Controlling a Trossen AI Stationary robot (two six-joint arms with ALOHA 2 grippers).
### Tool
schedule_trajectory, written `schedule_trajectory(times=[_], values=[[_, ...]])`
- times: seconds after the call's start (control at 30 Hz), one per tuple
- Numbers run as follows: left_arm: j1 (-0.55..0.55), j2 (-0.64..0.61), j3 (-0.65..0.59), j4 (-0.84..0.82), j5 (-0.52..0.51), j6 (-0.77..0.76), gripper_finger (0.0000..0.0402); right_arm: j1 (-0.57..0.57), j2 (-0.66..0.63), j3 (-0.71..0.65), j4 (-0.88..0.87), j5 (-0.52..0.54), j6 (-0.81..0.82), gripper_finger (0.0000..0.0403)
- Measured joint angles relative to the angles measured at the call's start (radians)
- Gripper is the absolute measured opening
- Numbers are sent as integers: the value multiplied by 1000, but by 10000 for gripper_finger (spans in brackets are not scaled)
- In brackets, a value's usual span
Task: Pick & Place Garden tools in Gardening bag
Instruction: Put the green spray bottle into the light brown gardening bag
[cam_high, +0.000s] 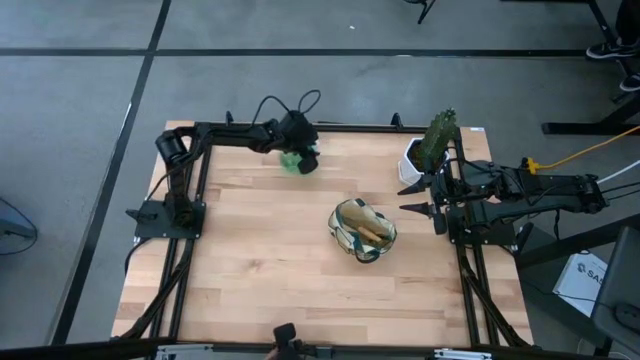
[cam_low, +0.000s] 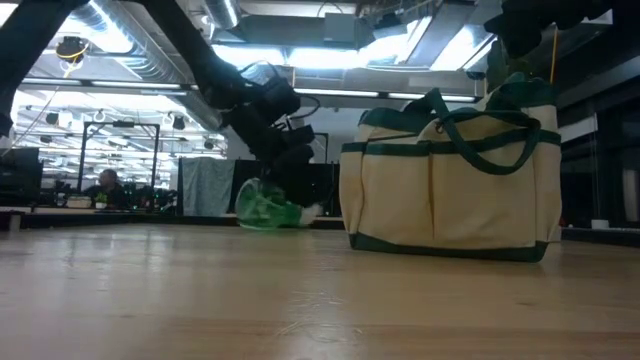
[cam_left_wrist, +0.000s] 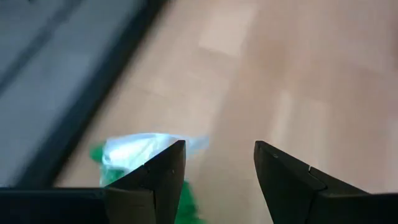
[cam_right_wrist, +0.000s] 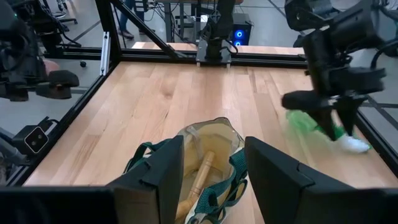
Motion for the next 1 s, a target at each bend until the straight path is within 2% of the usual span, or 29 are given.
schedule_trajectory(times=[0.2,0.33,0.53,0.67,0.8,1.0], values=[[-3,-49,1,-221,83,33,187,0,0,0,0,0,0,172],[-20,-104,1,-389,86,62,185,0,0,0,0,0,0,172],[-78,-243,1,-523,65,110,159,0,0,0,0,0,0,172],[-128,-338,1,-615,-50,177,141,0,0,0,0,0,0,172],[-151,-379,1,-632,-173,214,130,0,0,0,0,0,0,172],[-150,-332,1,-628,-198,233,131,0,0,0,0,0,0,172]])
